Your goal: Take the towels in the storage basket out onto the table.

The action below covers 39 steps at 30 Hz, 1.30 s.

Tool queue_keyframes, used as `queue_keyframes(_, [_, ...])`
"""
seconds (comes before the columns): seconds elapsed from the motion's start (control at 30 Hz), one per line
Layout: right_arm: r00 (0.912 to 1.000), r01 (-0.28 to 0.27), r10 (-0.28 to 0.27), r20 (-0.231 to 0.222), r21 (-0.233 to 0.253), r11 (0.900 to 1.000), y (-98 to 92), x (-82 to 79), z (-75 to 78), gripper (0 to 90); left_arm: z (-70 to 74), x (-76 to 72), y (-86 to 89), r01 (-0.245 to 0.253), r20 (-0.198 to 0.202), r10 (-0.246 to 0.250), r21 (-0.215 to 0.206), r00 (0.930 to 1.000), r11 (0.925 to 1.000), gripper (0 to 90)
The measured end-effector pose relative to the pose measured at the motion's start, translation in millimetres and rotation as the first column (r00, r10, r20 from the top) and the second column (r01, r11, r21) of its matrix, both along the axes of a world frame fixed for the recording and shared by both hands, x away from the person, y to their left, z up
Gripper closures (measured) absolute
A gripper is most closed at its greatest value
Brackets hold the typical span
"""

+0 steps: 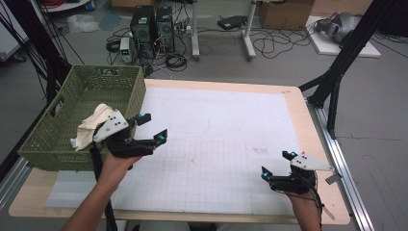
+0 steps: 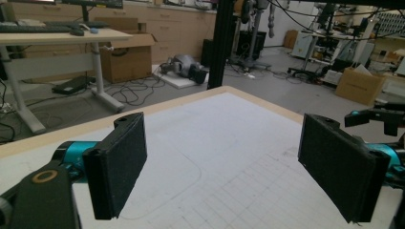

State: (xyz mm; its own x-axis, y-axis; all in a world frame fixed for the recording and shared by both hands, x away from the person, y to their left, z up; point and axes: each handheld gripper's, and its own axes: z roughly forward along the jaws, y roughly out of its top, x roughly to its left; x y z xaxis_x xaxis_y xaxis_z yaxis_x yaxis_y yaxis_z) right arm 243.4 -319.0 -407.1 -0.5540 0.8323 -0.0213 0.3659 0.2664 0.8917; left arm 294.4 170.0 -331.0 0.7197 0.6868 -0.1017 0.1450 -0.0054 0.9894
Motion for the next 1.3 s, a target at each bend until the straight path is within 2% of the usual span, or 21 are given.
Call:
queue_keyframes(0.2, [1.0, -0.004, 0.004, -0.001, -0.004, 1.0, 0.6, 0.3, -0.3, 5.2, 9.8, 5.7, 22.0, -0.035, 0.005, 0.035, 0.001, 0.9994, 0.9994, 17.3])
queue_keyframes(0.37, [1.0, 0.0, 0.0, 0.003, -0.007, 1.0, 0.1, 0.6, -0.3, 5.2, 12.8, 12.5, 42.8, -0.082, 0.002, 0.082, 0.019, 0.9966, 0.9964, 17.4])
queue_keyframes(0.57, [1.0, -0.005, 0.005, 0.0, -0.01, 1.0, 1.6, 0.9, -0.6, 5.2, 14.1, 27.1, 68.3, -0.134, -0.02, 0.134, 0.032, 0.9908, 0.9905, 18.3])
queue_keyframes(0.83, [1.0, -0.004, 0.004, -0.002, -0.014, 1.0, 1.9, 2.1, -1.6, 5.2, 19.7, 41.6, 97.7, -0.198, -0.024, 0.199, 0.045, 0.9797, 0.9792, 18.4])
queue_keyframes(0.93, [1.0, -0.002, 0.002, -0.004, -0.004, 1.0, 1.8, 1.9, -1.1, 5.2, 18.4, 48.6, 109.6, -0.23, -0.042, 0.232, 0.044, 0.9719, 0.9723, 18.6])
queue_keyframes(1.03, [1.0, 0.002, -0.002, -0.004, -0.008, 1.0, 0.5, 1.2, -1.3, 5.2, 14.5, 55.9, 122.4, -0.266, -0.068, 0.27, 0.06, 0.9605, 0.9621, 18.7])
queue_keyframes(1.1, [1.0, 0.005, -0.005, -0.004, -0.012, 1.0, -0.4, 1.3, -1.7, 5.2, 10.0, 61.1, 130.7, -0.286, -0.092, 0.293, 0.077, 0.9518, 0.9551, 18.9])
queue_keyframes(1.23, [1.0, 0.002, -0.002, -0.007, -0.021, 1.0, 0.8, 2.8, -2.5, 5.3, -0.3, 72.0, 144.7, -0.322, -0.146, 0.338, 0.126, 0.9296, 0.9384, 19.3])
queue_keyframes(1.3, [0.9999, -0.004, 0.003, -0.015, -0.028, 1.0, 2.6, 3.2, -3.5, 5.3, -4.5, 77.9, 149.2, -0.329, -0.164, 0.351, 0.148, 0.9219, 0.9328, 20.6])
